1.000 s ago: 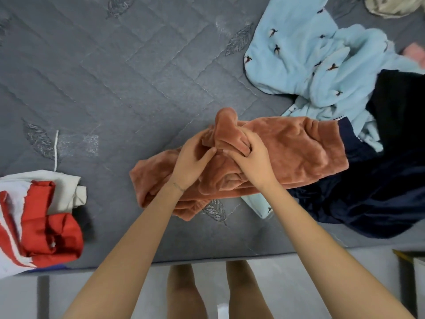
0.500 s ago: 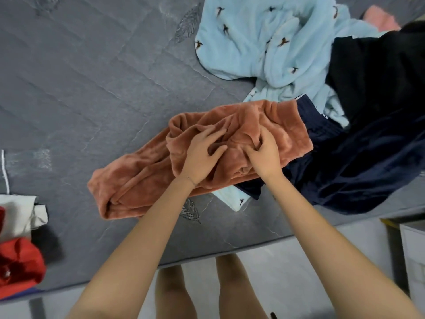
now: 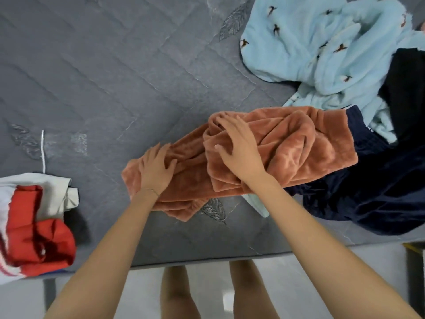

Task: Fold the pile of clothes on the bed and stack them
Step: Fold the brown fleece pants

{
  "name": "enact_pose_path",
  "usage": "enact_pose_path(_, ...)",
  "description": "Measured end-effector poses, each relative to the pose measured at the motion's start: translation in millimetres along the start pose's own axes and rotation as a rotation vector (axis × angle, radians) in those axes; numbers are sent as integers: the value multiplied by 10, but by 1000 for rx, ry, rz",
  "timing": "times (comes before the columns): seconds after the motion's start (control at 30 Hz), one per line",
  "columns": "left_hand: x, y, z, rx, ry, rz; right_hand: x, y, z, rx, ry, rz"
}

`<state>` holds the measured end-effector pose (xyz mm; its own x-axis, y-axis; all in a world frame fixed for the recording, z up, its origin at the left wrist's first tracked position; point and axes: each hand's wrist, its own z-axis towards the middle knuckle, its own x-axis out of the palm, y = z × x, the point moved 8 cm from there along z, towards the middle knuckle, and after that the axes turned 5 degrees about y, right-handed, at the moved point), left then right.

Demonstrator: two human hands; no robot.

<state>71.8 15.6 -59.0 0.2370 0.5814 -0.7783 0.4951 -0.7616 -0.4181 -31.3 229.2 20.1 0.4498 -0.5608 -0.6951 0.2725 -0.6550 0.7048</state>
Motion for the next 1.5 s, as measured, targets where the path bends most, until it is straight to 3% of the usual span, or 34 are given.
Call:
enact_pose_path(0.2, -40, 678, -53, -137, 70, 59, 690, 214, 229, 1, 172, -18)
enact_pose_path(0.37, -269, 667, -93, 12, -79, -79, 1153, 143, 293, 39, 322, -76)
enact_pose_path(0.47, -447, 597, -92, 103, -81, -230, 1284, 118, 349, 46, 358, -147)
enact_pose_path(0.6, -671, 474, -36, 166, -15, -365, 1287, 176, 440, 32, 292, -158)
enact_pose_path(0.7, -789, 495, 106, 144, 66, -492, 1118, 231, 532, 74, 183, 9)
enact_pose_path(0.83, -748, 662, 231, 70, 147, -459, 951, 277, 643, 171, 92, 88)
enact_pose_path(0.93, -629, 793, 256, 68, 111, -330, 997, 315, 716, 221, 107, -12)
enact_pose_path(1.1, -627, 807, 5, 51, -91, -244, 1126, 252, 751, 307, 79, -45)
enact_pose_path(1.3, -233, 889, -289, -56, -38, -8, 1456, 371, 751, 109, 231, -185)
enact_pose_path(1.5, -330, 1137, -234, -225, -67, -420, 1679, 711, 719, -37, 328, -163)
